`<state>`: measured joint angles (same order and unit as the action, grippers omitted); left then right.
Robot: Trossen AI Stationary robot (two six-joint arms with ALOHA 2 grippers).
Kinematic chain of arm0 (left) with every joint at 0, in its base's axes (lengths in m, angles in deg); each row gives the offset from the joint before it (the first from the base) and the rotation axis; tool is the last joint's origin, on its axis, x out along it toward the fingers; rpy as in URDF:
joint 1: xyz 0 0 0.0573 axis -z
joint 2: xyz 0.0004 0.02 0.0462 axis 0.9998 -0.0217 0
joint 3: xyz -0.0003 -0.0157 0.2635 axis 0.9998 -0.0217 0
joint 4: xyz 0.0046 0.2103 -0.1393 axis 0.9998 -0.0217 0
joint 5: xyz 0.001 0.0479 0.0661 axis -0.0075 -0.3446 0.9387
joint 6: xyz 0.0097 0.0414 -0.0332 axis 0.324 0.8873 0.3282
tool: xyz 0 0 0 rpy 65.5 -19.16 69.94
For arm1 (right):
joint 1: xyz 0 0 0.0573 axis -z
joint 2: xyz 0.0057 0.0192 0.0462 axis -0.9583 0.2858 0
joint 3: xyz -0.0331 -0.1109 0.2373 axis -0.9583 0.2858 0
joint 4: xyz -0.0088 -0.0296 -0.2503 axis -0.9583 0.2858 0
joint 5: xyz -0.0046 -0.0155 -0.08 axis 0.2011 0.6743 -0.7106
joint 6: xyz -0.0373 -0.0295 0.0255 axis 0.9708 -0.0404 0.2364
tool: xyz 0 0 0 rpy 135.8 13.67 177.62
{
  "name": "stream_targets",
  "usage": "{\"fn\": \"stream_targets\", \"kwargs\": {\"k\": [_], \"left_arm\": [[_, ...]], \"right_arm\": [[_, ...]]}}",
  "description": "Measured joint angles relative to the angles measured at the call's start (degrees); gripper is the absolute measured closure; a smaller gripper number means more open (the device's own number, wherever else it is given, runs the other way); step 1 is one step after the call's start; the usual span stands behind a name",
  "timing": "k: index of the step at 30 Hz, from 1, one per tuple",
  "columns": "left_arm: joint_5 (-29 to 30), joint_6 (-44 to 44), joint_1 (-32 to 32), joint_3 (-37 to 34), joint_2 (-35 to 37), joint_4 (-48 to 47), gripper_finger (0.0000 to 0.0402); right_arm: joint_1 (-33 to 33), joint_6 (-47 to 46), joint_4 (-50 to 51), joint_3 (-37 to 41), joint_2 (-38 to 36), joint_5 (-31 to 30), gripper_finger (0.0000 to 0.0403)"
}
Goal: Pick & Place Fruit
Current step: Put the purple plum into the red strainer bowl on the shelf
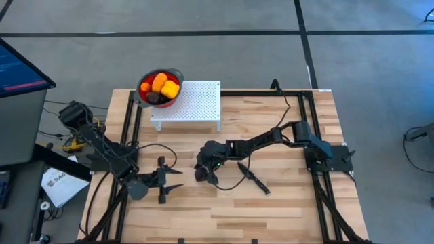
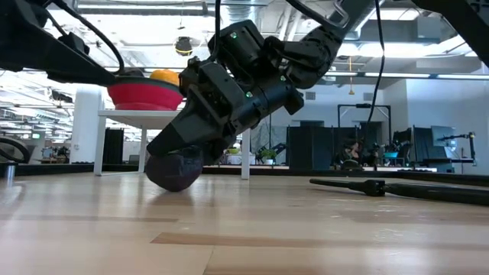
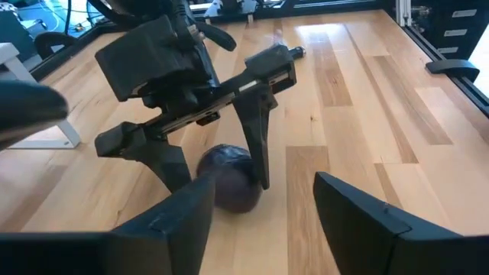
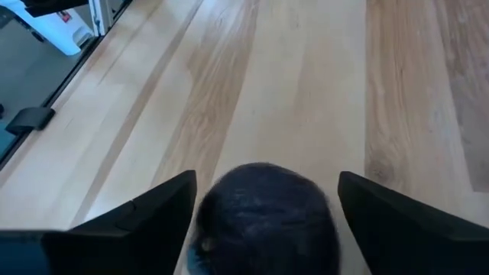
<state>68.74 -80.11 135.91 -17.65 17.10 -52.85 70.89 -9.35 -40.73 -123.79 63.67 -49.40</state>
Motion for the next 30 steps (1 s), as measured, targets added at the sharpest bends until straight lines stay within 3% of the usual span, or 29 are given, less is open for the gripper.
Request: {"fn": "stream_targets", "kwargs": {"k": [7,14,22,30], "left_arm": [[-0.04,0.16,-0.02,0.00,0.00,0.04,0.0125],[-0.63,3.68,-3.40,0.00,0.00,1.62,0.0111],[-17.59,13.31,-14.31,0.00,-0.02,9.13,0.0106],[-35.88,23.02,-25.46,0.78,-0.53,13.10,0.0071]], "right_arm": [[-0.11,-0.41,2.57,0.00,-3.63,-1.54,0.0087],[-3.55,3.82,12.39,-0.07,-13.04,-14.16,0.0088],[-14.01,4.26,31.34,-0.09,-24.68,-31.83,0.0088],[-26.82,-7.42,42.60,-0.04,-26.37,-49.24,0.0088]]}}
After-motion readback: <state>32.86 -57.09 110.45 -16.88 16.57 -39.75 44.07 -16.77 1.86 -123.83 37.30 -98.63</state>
